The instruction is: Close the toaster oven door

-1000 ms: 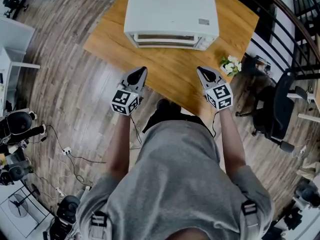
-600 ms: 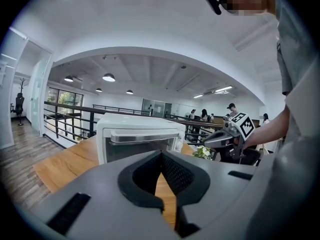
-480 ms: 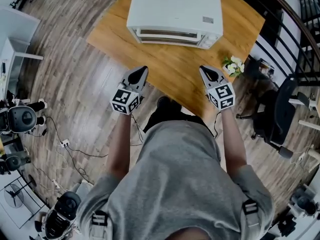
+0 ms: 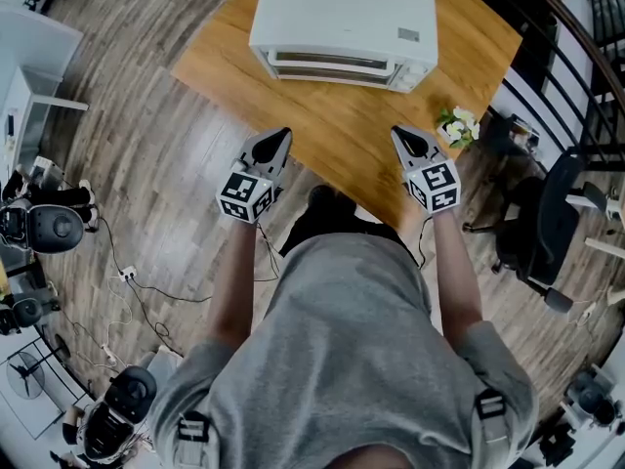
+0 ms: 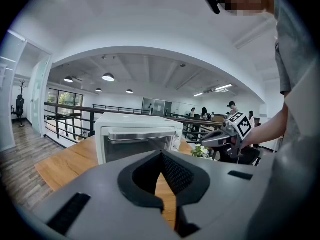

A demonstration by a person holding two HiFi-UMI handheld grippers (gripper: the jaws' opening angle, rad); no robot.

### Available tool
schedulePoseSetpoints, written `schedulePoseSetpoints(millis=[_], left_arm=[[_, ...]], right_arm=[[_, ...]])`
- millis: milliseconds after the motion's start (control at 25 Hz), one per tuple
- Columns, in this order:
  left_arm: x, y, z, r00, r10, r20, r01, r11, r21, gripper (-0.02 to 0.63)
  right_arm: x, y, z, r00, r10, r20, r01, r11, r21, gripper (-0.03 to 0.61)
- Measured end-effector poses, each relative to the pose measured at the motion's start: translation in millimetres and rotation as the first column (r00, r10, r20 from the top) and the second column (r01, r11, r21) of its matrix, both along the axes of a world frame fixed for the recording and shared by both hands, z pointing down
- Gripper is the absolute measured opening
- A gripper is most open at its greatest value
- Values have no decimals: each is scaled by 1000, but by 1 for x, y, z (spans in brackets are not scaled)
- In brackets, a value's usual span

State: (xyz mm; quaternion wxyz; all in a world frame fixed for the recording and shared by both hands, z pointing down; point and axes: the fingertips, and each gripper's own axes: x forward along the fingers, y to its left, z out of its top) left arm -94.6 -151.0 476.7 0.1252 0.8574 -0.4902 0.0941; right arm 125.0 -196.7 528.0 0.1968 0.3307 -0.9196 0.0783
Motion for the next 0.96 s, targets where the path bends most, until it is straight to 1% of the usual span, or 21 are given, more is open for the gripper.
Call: schedulePoseSetpoints(millis=[360, 680, 960], left_arm=[[3, 1, 7, 1000, -1, 8, 2, 1000, -13, 17], [-5, 10, 12, 1000, -20, 14, 20, 999, -33, 17], [-2, 9, 12, 1000, -28, 13, 29, 999, -31, 17]], right_arm=[[4, -2, 7, 1000, -1, 4, 1, 1000, -10, 6], [-8, -2, 12, 1000, -14, 17, 15, 1000, -22, 6], [-8, -5, 14, 999, -18, 28, 19, 1000, -25, 6]])
